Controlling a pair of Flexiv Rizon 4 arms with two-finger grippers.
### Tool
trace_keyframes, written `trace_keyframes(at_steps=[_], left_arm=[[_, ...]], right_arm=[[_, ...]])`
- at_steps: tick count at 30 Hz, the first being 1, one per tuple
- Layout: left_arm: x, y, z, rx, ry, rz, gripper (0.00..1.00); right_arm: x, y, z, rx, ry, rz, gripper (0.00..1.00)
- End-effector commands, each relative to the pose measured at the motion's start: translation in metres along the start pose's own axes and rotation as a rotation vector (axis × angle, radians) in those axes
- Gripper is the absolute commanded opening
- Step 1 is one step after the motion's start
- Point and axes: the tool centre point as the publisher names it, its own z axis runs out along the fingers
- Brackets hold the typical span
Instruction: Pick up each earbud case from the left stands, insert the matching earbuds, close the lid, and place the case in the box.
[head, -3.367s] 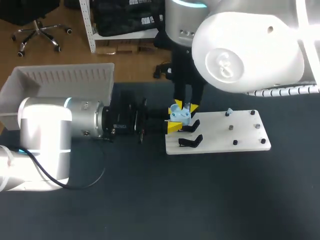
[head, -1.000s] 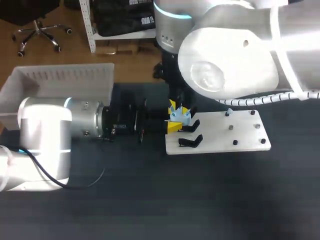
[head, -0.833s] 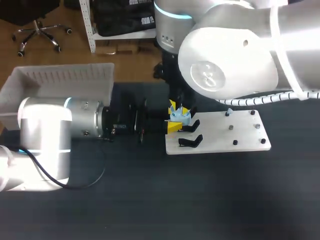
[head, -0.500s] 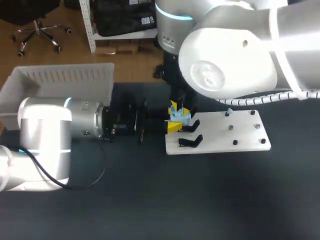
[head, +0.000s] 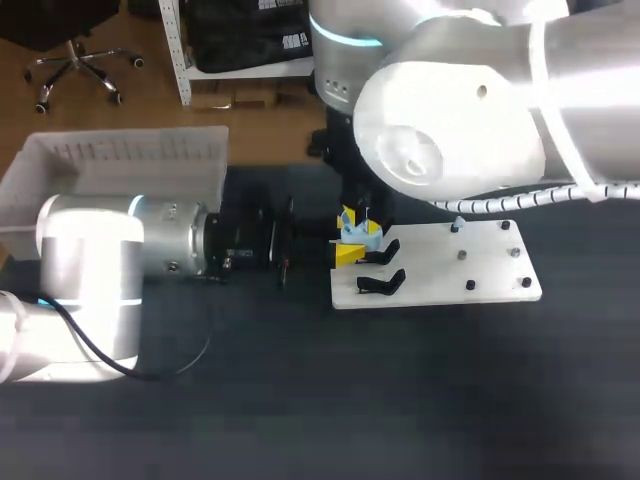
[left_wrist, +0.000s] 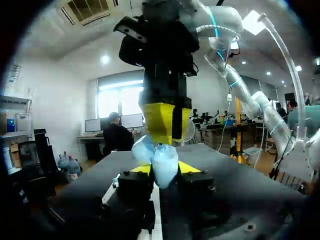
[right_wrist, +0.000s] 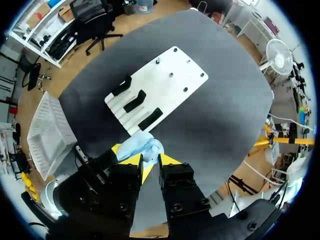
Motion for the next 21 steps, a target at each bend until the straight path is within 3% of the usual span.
trace_keyframes(at_steps=[1, 4, 5, 9, 12, 18, 20, 21], left_arm=[[0.001, -0.001, 0.000, -0.008, -0.003, 0.004, 0.00], [0.001, -0.001, 0.000, -0.008, -0.003, 0.004, 0.00], [0.001, -0.001, 0.000, -0.008, -0.003, 0.004, 0.00], [0.001, -0.001, 0.000, -0.008, -0.003, 0.004, 0.00], [0.001, -0.001, 0.000, -0.008, -0.003, 0.004, 0.00], [0.001, -0.001, 0.000, -0.008, -0.003, 0.004, 0.00], [0.001, -0.001, 0.000, -0.008, -0.003, 0.004, 0.00], [0.001, -0.001, 0.000, -0.008, -0.003, 0.004, 0.00]], right_arm=[[-0.002, 0.002, 0.002, 0.013, 0.004, 0.006, 0.00], [-0.001, 0.000, 0.000, 0.004, 0.011, 0.009, 0.30], [0.000, -0.001, -0.002, -0.002, 0.011, 0.010, 0.35], [0.002, -0.010, -0.014, -0.036, 0.012, 0.012, 0.40], [0.003, -0.021, -0.027, -0.088, 0.018, 0.008, 0.37], [-0.020, -0.048, -0.042, -0.193, 0.002, -0.027, 0.40], [-0.032, -0.055, -0.044, -0.255, -0.014, -0.053, 0.48], [-0.039, -0.059, -0.045, -0.284, -0.035, -0.107, 0.64]])
